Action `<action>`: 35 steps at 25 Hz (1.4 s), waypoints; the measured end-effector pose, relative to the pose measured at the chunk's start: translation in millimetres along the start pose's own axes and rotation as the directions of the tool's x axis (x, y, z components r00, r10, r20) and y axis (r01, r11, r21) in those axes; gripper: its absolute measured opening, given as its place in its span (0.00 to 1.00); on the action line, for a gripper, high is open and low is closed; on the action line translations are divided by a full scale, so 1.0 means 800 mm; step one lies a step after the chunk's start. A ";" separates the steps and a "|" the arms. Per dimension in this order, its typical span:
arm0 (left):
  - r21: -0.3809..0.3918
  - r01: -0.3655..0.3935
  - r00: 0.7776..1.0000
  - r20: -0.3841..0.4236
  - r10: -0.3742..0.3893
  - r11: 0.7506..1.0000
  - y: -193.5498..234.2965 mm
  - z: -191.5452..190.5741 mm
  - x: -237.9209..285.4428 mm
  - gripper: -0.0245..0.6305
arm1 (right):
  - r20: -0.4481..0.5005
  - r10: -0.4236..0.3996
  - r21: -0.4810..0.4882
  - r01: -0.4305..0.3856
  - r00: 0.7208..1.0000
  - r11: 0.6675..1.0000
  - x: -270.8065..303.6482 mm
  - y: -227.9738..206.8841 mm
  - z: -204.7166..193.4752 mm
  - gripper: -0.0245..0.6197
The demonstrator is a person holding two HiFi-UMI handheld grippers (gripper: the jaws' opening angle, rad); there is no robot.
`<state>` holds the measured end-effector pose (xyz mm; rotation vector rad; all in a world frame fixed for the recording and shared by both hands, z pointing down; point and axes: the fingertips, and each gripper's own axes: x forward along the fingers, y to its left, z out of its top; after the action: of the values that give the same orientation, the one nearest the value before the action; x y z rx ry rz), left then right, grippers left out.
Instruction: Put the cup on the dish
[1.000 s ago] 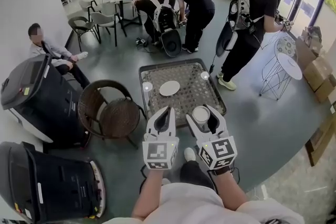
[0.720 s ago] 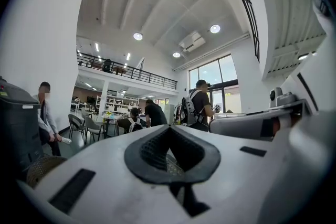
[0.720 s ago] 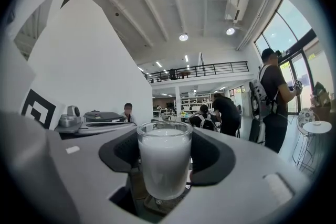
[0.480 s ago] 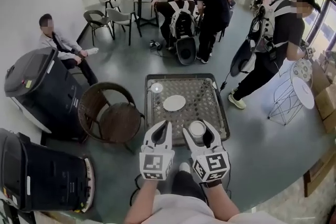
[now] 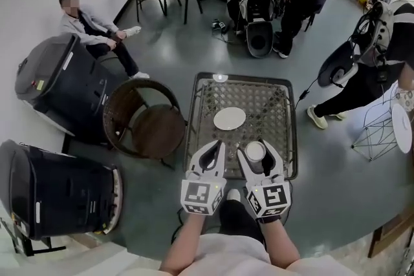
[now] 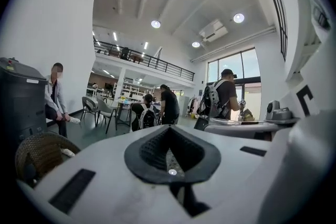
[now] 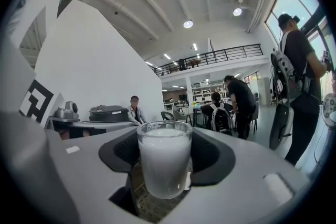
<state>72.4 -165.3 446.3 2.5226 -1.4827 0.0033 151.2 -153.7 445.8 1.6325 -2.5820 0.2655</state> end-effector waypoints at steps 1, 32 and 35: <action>0.001 -0.010 1.000 -0.015 0.010 1.000 0.000 -0.009 0.011 0.04 | -0.013 0.004 0.002 -0.004 1.000 1.000 0.007 -0.011 -0.009 0.45; -0.064 -0.182 0.953 -0.258 0.160 0.981 0.136 -0.276 0.191 0.04 | -0.268 0.103 -0.041 -0.119 0.958 0.992 0.300 -0.134 -0.338 0.45; -0.074 -0.195 0.950 -0.262 0.170 0.978 0.147 -0.286 0.200 0.04 | -0.284 0.108 -0.051 -0.128 0.953 0.990 0.318 -0.135 -0.355 0.45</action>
<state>73.5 -316.0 708.8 2.2017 -1.5609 0.2662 130.7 -371.8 775.6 1.3116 -2.4455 0.3815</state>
